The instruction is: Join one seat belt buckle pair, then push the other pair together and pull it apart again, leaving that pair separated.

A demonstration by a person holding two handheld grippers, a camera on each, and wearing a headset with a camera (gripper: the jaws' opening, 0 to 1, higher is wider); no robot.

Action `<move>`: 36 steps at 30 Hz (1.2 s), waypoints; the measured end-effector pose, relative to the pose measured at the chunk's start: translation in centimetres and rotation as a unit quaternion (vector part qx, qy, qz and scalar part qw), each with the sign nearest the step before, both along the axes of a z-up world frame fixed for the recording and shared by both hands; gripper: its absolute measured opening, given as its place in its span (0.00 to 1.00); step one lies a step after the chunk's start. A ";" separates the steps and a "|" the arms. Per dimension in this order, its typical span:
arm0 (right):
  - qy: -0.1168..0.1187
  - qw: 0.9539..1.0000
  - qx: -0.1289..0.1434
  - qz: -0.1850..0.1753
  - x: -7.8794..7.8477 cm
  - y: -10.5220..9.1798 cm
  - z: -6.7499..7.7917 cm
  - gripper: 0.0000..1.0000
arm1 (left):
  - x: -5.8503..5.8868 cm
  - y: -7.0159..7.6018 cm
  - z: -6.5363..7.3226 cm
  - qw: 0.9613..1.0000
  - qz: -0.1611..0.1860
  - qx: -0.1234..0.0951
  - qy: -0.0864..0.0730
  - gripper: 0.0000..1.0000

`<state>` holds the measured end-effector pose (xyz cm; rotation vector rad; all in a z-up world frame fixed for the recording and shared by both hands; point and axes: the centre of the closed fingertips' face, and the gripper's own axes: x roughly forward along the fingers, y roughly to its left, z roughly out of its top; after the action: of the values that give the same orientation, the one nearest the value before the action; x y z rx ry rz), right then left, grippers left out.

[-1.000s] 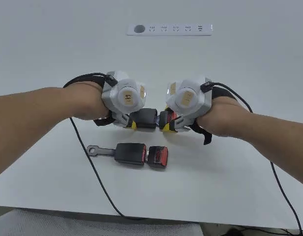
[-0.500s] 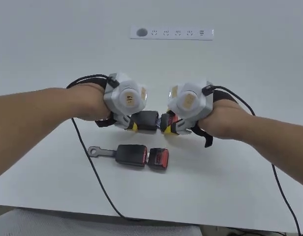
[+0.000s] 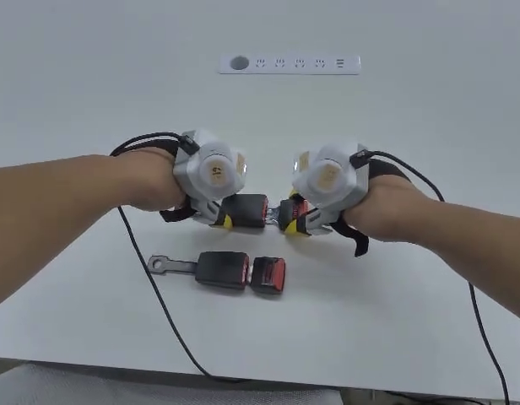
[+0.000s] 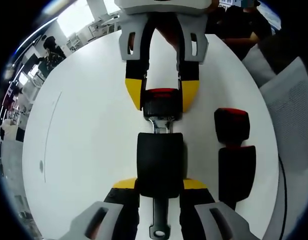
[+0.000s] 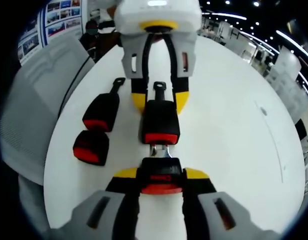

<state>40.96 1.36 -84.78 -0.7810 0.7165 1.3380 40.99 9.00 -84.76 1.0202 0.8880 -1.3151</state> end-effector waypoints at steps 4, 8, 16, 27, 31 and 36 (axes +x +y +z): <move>0.000 1.000 0.002 -0.002 -0.1 0.2 0.0 0.31 | 0.0 0.0 0.0 1.000 0.001 0.000 -0.001 0.30; -0.007 1.000 0.002 0.000 -0.1 -0.2 0.0 0.32 | 0.0 0.0 0.0 1.000 0.001 0.002 -0.002 0.30; -0.003 1.000 -0.003 -0.023 -0.5 -4.0 0.1 0.33 | -0.1 0.0 0.1 1.000 -0.004 0.006 -0.002 0.31; -0.001 0.998 -0.024 -0.056 -1.8 -10.2 0.6 0.33 | -0.1 0.1 0.0 1.000 -0.003 0.007 -0.004 0.31; -0.005 0.997 -0.032 -0.063 -2.4 -11.8 0.6 0.34 | -0.2 0.0 0.0 1.000 -0.007 0.013 -0.005 0.31; -0.007 0.997 -0.040 -0.067 -2.7 -12.9 0.5 0.34 | -0.2 -0.1 0.0 1.000 -0.009 0.018 -0.008 0.31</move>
<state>38.25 -11.51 -84.31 -0.7910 0.8019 1.1877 40.75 8.92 -84.73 1.0674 0.8948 -1.3091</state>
